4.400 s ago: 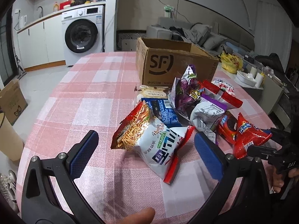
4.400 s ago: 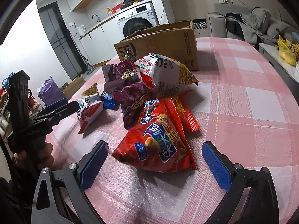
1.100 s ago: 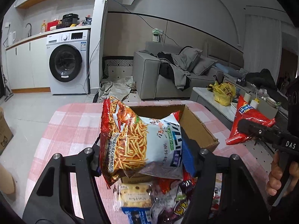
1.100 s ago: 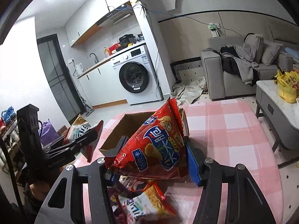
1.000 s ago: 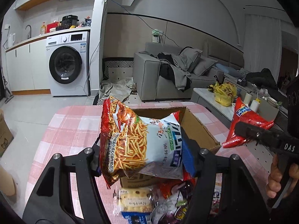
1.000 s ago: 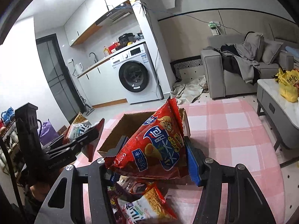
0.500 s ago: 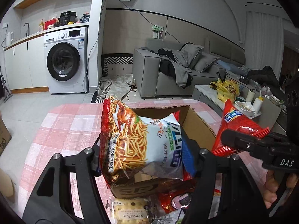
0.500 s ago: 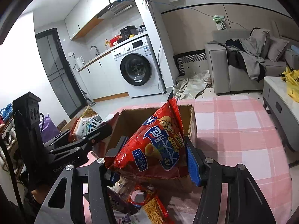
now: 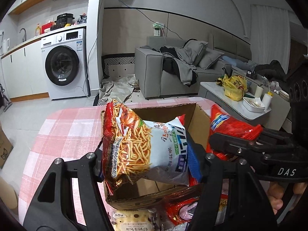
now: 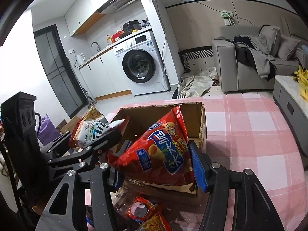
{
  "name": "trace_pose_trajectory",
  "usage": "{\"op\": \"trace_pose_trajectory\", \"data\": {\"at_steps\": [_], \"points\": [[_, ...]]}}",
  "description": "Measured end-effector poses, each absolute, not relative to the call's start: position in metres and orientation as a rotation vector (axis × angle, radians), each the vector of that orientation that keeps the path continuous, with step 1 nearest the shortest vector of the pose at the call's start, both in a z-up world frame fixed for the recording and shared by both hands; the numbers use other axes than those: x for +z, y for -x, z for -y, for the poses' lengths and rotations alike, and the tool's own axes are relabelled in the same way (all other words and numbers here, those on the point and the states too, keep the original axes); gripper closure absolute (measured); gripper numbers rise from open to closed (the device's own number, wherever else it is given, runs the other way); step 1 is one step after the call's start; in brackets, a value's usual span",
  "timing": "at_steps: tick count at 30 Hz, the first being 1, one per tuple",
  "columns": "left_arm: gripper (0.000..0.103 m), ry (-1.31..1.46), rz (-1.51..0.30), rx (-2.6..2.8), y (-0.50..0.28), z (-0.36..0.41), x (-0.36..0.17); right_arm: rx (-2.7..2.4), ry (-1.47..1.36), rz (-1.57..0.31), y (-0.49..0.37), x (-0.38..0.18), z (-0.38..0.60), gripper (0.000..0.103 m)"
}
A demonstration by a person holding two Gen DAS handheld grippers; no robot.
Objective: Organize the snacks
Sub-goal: 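Open both tools to drop the bags into the box, then move both open tools back to the remaining snacks on the table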
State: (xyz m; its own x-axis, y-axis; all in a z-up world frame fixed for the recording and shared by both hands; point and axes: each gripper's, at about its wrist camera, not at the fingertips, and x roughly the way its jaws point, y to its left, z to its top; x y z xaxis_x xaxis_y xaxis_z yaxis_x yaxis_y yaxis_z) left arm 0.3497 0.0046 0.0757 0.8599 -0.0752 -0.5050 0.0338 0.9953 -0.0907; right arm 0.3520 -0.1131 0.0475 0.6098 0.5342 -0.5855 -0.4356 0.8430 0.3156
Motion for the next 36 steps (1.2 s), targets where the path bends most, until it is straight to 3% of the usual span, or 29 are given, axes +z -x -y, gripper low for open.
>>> {"op": "trace_pose_trajectory", "data": {"at_steps": [3,9,13,17,36], "points": [[0.041,0.098,-0.549,-0.058,-0.348,-0.005,0.072,0.564,-0.156,-0.725,-0.352,0.048,0.115,0.044],[0.021,0.097,-0.547,-0.024,-0.338,-0.013,0.073,0.566,-0.160,-0.689,-0.341,0.055,0.124,0.015],[0.015,0.105,-0.537,-0.056,-0.316,-0.013,0.078,0.560,-0.157,-0.678,-0.331,0.058,0.132,0.001],[0.000,0.106,-0.511,-0.051,-0.292,-0.014,0.084,0.549,-0.160,-0.696,-0.317,0.060,0.141,0.000],[0.001,0.089,-0.501,-0.017,-0.167,-0.027,0.077,0.519,-0.151,-0.649,-0.239,0.061,0.174,0.000]]}}
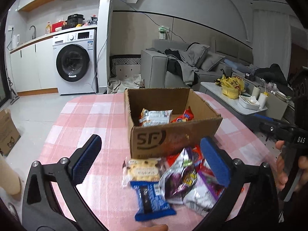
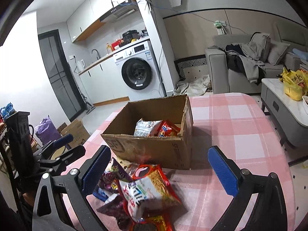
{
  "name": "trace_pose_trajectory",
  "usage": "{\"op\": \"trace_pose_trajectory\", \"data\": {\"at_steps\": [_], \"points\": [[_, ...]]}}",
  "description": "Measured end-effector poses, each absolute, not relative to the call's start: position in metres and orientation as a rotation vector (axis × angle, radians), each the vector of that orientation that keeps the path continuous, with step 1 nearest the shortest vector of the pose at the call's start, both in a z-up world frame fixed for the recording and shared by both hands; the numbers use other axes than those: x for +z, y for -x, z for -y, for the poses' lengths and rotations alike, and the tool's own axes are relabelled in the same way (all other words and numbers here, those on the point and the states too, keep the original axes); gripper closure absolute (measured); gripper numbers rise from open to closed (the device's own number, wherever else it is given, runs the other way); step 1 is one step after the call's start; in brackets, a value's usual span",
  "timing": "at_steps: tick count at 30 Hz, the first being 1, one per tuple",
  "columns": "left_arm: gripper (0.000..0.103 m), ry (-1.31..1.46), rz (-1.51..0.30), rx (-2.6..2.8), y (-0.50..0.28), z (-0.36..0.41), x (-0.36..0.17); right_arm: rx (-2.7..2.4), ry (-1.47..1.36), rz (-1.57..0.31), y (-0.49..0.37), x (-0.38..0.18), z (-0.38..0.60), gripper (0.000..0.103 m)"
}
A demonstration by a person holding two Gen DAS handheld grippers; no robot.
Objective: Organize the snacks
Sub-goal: 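Move both open tools back to the remaining snacks on the table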
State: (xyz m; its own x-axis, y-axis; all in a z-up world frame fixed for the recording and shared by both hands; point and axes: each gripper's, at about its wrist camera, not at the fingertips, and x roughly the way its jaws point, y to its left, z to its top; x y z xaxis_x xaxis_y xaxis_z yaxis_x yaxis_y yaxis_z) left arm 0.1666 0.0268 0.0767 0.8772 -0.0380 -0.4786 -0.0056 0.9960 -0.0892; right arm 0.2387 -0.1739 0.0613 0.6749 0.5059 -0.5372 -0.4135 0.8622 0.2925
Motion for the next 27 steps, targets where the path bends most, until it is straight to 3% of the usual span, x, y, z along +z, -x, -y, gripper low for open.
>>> {"op": "trace_pose_trajectory", "data": {"at_steps": [27], "points": [[0.001,0.079,-0.641,-0.011,-0.151,-0.027,0.026,0.534,-0.082,-0.768,-0.213,0.017,0.169,0.000]]}}
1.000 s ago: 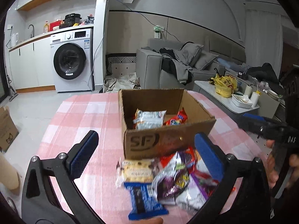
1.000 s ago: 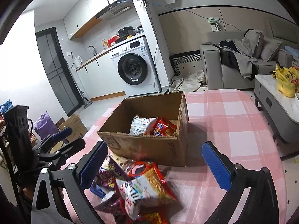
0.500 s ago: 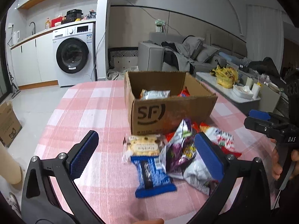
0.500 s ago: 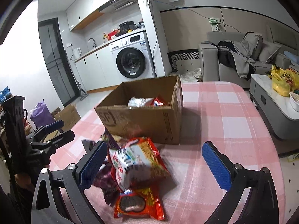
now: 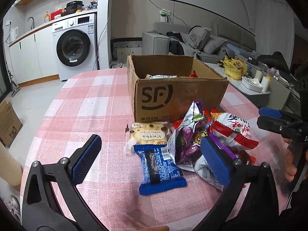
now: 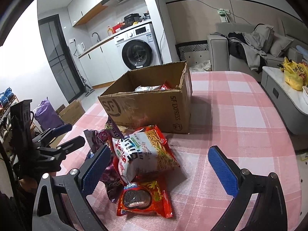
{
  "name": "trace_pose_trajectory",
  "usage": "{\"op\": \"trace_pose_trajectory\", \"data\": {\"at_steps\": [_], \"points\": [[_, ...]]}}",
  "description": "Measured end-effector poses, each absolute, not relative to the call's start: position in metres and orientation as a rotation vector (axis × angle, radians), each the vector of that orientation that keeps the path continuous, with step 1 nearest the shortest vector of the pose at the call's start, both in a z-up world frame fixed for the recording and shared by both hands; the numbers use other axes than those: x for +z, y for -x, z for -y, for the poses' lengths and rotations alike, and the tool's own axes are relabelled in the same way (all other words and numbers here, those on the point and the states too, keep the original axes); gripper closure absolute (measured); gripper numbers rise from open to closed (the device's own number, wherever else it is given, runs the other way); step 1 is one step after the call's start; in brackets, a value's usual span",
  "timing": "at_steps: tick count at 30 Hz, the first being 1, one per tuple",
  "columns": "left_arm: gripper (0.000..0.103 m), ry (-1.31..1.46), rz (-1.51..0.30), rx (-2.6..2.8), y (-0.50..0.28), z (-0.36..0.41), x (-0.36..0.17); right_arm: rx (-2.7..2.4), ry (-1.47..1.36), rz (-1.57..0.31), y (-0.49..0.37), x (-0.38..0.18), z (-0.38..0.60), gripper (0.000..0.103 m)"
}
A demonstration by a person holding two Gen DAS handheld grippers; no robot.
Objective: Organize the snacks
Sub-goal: 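Move both open tools back to the remaining snacks on the table, then grasp the purple snack bag with the left tool while the right tool grasps another noodle-snack bag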
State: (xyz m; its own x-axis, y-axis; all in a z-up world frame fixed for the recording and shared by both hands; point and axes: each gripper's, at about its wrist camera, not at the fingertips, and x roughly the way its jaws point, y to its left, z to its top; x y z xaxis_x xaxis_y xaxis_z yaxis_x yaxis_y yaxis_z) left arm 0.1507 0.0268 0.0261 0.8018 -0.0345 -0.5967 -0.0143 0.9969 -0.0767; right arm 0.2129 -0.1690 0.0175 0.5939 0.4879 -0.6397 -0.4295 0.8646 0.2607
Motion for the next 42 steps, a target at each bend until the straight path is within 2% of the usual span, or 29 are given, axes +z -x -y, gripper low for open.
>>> {"op": "trace_pose_trajectory", "data": {"at_steps": [16,27,42], "points": [[0.001,0.096,-0.691,-0.041,-0.166,-0.030,0.005,0.599,-0.067,-0.866,-0.235,-0.011,0.142,0.000],[0.001,0.101,-0.713,-0.049,-0.174,-0.030,-0.003,0.661,-0.201,-0.987,-0.275,-0.035,0.147,0.000],[0.001,0.070,-0.727,-0.074,-0.205,-0.015,-0.006,0.686,-0.187,-0.987,-0.284,-0.037,0.140,0.001]]}}
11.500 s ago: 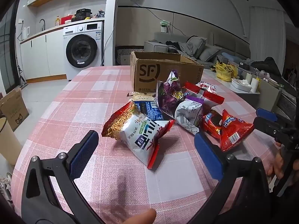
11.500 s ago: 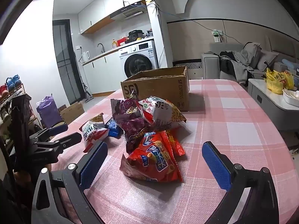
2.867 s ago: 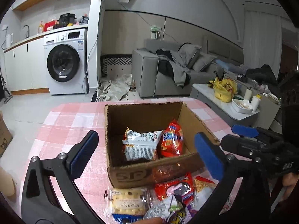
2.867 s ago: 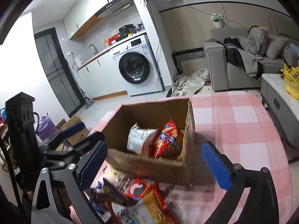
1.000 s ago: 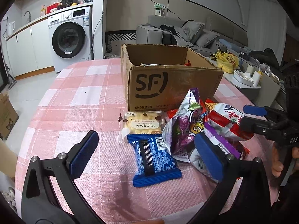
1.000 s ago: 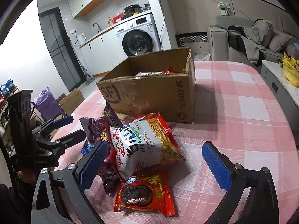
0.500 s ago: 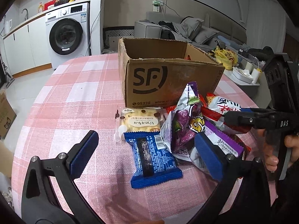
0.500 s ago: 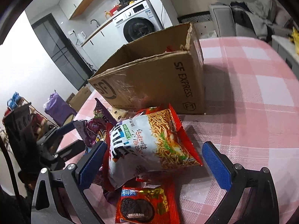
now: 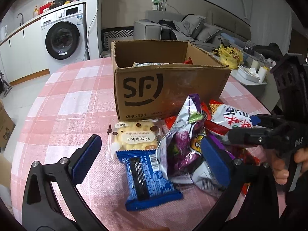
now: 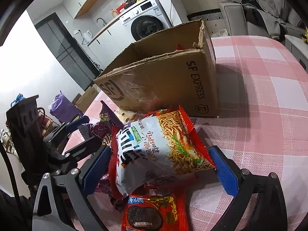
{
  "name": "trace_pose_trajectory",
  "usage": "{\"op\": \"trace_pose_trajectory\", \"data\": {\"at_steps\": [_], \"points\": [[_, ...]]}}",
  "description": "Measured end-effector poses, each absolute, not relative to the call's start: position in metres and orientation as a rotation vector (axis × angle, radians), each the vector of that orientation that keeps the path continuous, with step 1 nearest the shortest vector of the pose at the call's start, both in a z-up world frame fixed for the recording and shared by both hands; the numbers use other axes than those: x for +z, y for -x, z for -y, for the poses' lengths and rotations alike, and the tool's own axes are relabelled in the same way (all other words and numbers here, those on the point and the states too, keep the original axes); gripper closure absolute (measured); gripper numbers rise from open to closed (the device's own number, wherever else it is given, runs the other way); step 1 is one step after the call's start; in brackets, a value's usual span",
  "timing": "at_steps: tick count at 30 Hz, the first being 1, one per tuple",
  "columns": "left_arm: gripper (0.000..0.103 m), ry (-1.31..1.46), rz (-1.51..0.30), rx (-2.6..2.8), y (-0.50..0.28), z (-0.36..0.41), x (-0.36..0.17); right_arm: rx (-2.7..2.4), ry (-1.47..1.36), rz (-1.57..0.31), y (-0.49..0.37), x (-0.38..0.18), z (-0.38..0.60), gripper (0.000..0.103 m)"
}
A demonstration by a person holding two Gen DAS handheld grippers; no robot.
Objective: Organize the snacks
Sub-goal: 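Grasp the purple snack bag with the left tool while the right tool grasps another noodle-snack bag, then lift both held bags and carry them over the cardboard box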
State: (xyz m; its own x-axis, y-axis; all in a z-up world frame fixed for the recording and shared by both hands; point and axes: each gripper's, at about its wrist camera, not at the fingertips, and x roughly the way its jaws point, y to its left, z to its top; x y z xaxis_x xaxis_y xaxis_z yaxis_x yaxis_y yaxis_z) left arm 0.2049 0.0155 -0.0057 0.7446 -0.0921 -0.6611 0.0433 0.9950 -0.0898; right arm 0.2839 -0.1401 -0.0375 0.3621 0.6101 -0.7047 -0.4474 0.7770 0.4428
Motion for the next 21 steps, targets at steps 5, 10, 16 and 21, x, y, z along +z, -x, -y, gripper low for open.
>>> {"op": "trace_pose_trajectory", "data": {"at_steps": [5,10,16,21], "points": [[0.001,0.079,-0.744,-0.126,-0.214,-0.012,-0.009,0.689,-0.208,-0.977,-0.279,-0.036,0.145,0.008],[0.024,0.102,-0.773,-0.204,-0.222,-0.007,-0.013,0.706,-0.225,-0.970,-0.277,-0.037,0.148,0.016],[0.061,0.132,-0.780,-0.276,-0.226,-0.002,-0.013,0.718,-0.227,-0.954,-0.272,-0.036,0.150,0.023],[0.078,0.133,-0.768,-0.290,-0.225,-0.005,-0.011,0.714,-0.236,-0.930,-0.268,-0.033,0.154,0.028]]}}
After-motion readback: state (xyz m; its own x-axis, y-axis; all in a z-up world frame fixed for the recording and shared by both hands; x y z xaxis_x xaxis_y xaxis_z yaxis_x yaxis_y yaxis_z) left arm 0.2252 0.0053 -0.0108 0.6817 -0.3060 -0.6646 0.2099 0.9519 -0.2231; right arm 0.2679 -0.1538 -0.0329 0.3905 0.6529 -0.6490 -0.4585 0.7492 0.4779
